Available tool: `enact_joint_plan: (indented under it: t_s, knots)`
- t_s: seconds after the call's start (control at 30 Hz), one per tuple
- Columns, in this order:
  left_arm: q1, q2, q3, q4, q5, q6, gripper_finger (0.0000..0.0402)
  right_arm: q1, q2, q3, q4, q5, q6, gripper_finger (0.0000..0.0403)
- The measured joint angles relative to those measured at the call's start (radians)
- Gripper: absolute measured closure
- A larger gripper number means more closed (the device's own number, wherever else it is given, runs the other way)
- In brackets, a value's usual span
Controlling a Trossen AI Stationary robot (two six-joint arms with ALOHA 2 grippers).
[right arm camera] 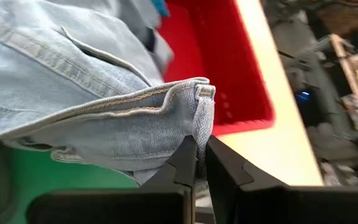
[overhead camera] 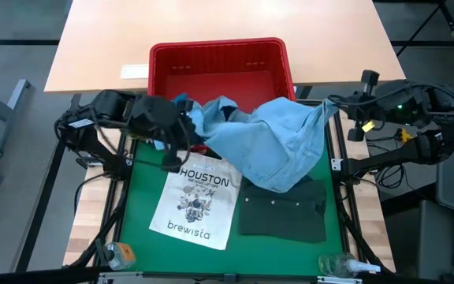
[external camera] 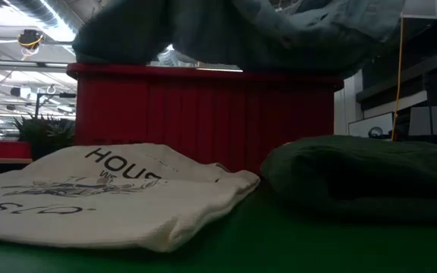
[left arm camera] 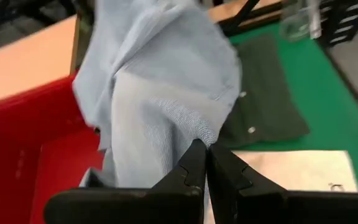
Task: Fold Laundry from Bin
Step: Fold the light blue jeans
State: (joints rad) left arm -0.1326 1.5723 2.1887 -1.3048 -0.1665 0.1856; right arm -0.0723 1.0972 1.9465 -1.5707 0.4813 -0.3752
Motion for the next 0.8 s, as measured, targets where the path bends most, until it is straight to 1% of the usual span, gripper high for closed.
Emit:
enact_joint_plan:
  t_s: [0.1,0.23,0.33,0.47,0.6,0.8]
  knots:
    - [-0.044,0.000,0.018,0.000,0.026,-0.045,0.0401,0.000,-0.008,0.000,0.000,0.019,0.000,0.0377]
    - [-0.095,0.000,0.018,-0.007,0.120,-0.130,0.0401,0.000,-0.019,0.000,0.000,0.019,0.000,0.0377]
    - [-0.130,-0.001,-0.010,-0.008,0.174,-0.199,0.0401,0.000,-0.020,0.000,0.000,0.019,0.000,0.0377]
    - [-0.178,0.000,-0.059,-0.005,0.183,-0.291,0.0401,0.000,-0.022,0.000,0.000,0.000,0.000,0.0377]
    - [-0.218,0.000,-0.129,0.007,0.185,-0.361,0.0401,0.000,-0.023,0.000,0.000,-0.096,0.000,0.0377]
    - [-0.263,0.000,-0.268,0.066,0.185,-0.484,0.0401,0.000,-0.022,0.000,-0.001,-0.325,0.000,0.0377]
